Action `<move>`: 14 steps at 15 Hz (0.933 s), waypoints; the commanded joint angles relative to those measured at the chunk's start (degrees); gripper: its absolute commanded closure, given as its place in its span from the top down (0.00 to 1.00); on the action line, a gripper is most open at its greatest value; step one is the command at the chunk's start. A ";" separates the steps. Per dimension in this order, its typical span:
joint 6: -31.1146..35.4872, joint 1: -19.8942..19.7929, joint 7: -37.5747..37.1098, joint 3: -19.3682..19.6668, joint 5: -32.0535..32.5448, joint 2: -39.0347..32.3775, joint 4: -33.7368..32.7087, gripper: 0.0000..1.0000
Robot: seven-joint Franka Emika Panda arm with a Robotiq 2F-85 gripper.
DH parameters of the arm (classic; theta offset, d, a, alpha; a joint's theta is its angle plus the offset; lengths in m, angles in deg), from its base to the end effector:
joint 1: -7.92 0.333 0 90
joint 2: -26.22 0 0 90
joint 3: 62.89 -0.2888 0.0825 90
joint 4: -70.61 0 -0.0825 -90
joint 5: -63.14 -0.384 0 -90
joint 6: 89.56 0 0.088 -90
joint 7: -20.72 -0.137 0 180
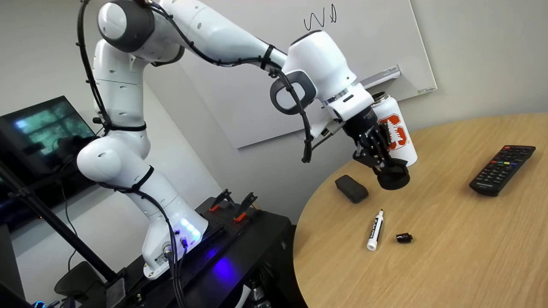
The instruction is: Remove lid from the white flask and place it on the table
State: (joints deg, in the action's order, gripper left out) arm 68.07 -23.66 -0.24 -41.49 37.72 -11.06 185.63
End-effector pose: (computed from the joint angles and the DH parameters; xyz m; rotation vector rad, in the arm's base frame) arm 0.3455 -0.4924 0.1104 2.1350 -2.2031 0.2405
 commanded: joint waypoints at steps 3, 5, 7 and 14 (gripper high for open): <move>-2.00 -1.90 -2.53 -0.24 0.10 -7.12 -8.06 0.05; -2.29 -2.08 -2.55 -0.18 0.42 -8.37 -9.22 0.05; -2.33 -2.16 -1.85 -0.18 0.76 -8.29 -9.03 0.45; -0.97 -2.88 5.95 -0.56 1.75 2.35 -1.02 0.90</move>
State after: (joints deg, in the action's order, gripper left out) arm 67.72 -25.58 1.80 -41.48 38.14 -17.00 178.65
